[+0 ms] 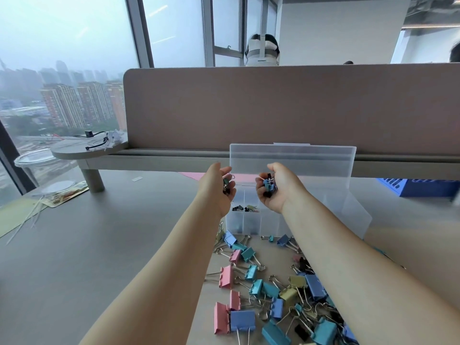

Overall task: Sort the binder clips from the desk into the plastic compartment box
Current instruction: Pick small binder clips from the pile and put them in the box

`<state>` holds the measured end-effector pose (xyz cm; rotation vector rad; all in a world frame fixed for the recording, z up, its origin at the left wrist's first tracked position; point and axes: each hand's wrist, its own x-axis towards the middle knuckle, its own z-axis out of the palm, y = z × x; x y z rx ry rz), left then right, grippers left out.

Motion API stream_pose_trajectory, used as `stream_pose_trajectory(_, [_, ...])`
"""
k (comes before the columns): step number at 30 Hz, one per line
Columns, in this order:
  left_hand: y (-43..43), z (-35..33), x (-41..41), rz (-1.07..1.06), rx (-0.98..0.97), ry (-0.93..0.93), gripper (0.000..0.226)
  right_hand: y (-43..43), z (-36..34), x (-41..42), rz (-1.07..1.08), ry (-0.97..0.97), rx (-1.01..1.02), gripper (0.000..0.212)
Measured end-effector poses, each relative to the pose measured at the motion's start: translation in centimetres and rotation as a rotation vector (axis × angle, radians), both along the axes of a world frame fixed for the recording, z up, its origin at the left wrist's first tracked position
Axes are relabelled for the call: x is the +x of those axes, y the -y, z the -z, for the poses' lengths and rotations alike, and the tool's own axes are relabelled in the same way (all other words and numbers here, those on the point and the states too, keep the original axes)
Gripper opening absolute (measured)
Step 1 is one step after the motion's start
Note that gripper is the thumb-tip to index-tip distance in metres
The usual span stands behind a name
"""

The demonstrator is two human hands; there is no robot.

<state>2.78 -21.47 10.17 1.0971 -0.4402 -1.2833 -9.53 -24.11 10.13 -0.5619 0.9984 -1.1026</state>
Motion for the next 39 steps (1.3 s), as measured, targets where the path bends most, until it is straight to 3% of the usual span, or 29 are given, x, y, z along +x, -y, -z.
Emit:
stream_pose_trajectory(8, [0.3, -0.1, -0.8, 0.047, -0.021, 0.282, 0.040, 0.1, 0.6, 1.1, 0.106, 0.137, 0.014, 0.028])
stream_pose_trajectory(13, [0.3, -0.1, -0.8, 0.097, -0.046, 0.330, 0.047, 0.3, 0.6, 1.8, 0.120, 0.073, 0.008, 0.031])
stream_pose_trajectory(21, [0.2, 0.3, -0.5, 0.203, -0.103, 0.301, 0.066, 0.0, 0.4, 2.3, 0.022, 0.108, -0.016, 0.041])
stream_pose_trajectory(28, [-0.4, 0.4, -0.3, 0.238, -0.121, 0.279, 0.066, -0.4, 0.7, 2.5, -0.079, 0.104, -0.051, 0.052])
stream_pose_trajectory(39, [-1.5, 0.6, -0.2, 0.194, -0.175, 0.325, 0.067, -0.6, 0.4, 0.0, -0.195, -0.132, -0.106, 0.083])
